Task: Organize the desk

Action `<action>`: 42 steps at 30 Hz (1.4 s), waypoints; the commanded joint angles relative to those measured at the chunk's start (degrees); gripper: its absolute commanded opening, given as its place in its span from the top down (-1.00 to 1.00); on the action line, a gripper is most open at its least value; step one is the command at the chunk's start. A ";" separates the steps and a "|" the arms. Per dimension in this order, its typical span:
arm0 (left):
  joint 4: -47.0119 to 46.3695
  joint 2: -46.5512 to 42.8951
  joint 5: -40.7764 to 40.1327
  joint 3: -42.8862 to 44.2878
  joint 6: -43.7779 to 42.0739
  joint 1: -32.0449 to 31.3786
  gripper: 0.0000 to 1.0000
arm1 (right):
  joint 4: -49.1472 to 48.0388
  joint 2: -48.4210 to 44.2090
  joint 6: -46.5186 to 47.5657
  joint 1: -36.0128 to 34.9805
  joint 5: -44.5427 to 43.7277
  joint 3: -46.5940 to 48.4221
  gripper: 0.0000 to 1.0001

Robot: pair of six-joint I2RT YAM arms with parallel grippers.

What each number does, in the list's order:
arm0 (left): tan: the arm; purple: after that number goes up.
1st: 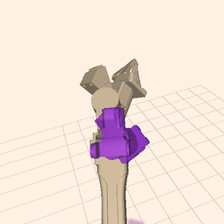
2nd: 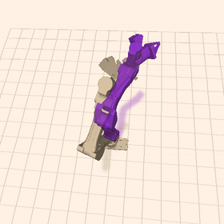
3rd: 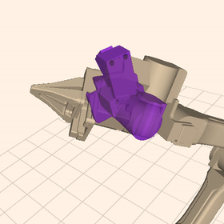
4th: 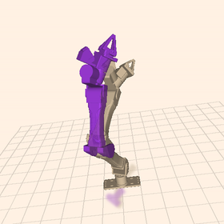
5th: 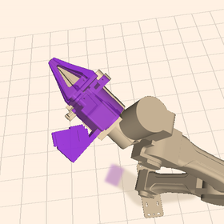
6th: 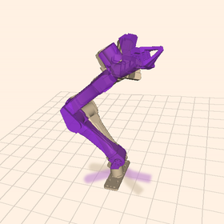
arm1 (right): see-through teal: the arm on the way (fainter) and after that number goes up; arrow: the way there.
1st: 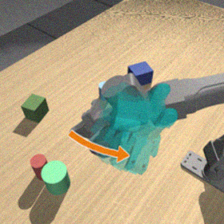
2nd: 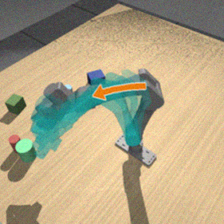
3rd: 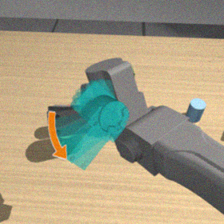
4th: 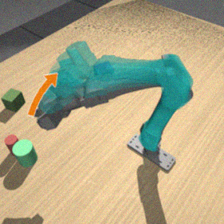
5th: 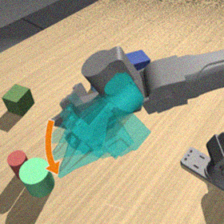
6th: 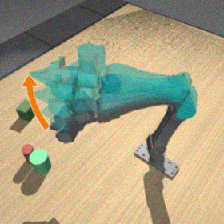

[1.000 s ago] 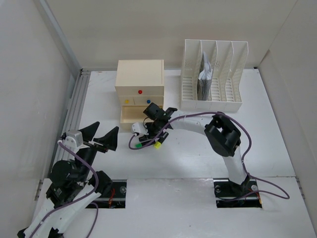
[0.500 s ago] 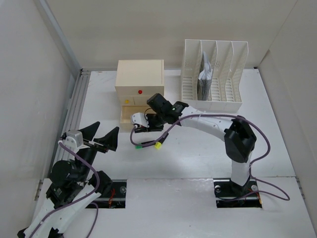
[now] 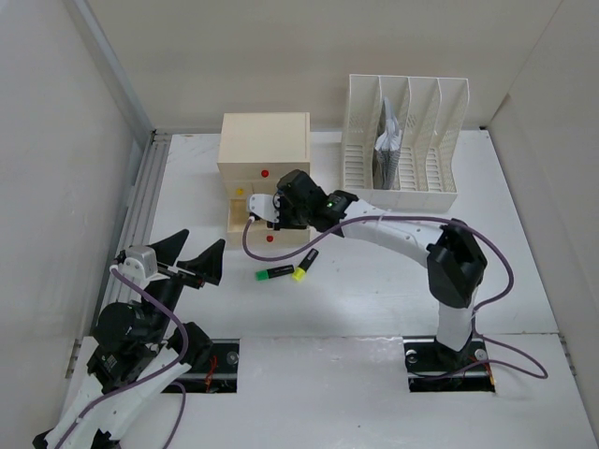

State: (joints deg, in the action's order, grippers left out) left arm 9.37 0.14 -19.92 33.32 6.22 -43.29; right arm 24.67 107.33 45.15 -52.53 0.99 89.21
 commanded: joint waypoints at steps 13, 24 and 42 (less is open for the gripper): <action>-2.86 -10.16 0.50 -0.19 -0.77 0.13 -0.84 | -8.22 0.86 -3.13 -0.03 -7.67 -0.70 0.03; -2.86 -10.16 0.50 -0.19 -0.77 0.13 -0.82 | 24.60 4.89 16.59 -0.03 35.81 7.97 0.50; -2.86 -10.16 0.50 -0.19 -0.77 0.13 -0.82 | 13.49 11.68 5.67 -0.03 28.02 4.22 0.20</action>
State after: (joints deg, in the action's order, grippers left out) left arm 9.28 0.14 -19.92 33.32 6.22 -43.29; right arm 43.24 118.65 54.17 -52.58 30.26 94.19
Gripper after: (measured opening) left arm 0.912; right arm 0.399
